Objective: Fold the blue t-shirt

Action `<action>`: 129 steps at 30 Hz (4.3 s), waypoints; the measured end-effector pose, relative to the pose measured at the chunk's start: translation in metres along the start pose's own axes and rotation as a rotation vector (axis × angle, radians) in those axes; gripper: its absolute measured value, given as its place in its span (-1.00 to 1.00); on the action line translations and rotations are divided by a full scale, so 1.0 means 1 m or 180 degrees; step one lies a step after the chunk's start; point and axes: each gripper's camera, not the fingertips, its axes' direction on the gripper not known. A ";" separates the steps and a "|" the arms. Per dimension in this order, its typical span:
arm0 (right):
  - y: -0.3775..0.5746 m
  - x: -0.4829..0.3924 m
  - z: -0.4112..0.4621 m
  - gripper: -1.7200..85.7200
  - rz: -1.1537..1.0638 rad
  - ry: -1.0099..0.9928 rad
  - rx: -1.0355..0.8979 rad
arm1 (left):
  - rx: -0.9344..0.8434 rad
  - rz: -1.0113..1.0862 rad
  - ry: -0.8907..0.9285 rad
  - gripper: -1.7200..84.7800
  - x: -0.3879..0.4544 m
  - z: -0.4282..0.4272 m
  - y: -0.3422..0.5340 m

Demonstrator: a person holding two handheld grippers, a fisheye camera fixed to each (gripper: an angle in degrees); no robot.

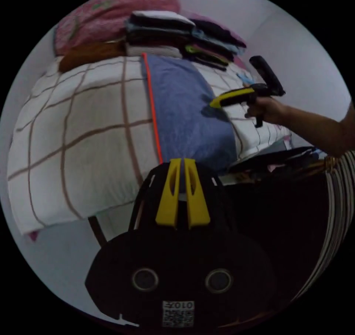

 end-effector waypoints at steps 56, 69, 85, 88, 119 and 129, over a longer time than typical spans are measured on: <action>0.259 0.117 0.213 -0.87 0.1694 -0.1027 0.0007 | -0.0589 -0.0347 0.0939 -0.88 -0.098 -0.076 -0.118; 0.296 0.107 0.137 -0.87 0.1306 -0.1189 0.0396 | -0.0416 -0.0319 0.1558 -0.91 -0.097 -0.162 -0.140; 0.224 0.223 0.029 -0.87 0.1345 -0.1132 0.0564 | -0.0444 -0.0229 0.1887 -0.86 -0.124 -0.201 -0.333; 0.183 0.278 0.005 -0.87 0.1427 -0.1198 0.0498 | -0.0529 -0.0224 0.1865 -0.85 -0.140 -0.193 -0.408; 0.035 0.406 -0.018 -0.88 0.1085 -0.1008 0.0603 | -0.0825 0.1151 0.1757 -0.82 -0.122 -0.101 -0.559; -0.006 0.430 0.001 -0.83 0.1525 -0.0337 0.0262 | -0.0641 0.0993 0.1303 -0.82 -0.088 -0.056 -0.557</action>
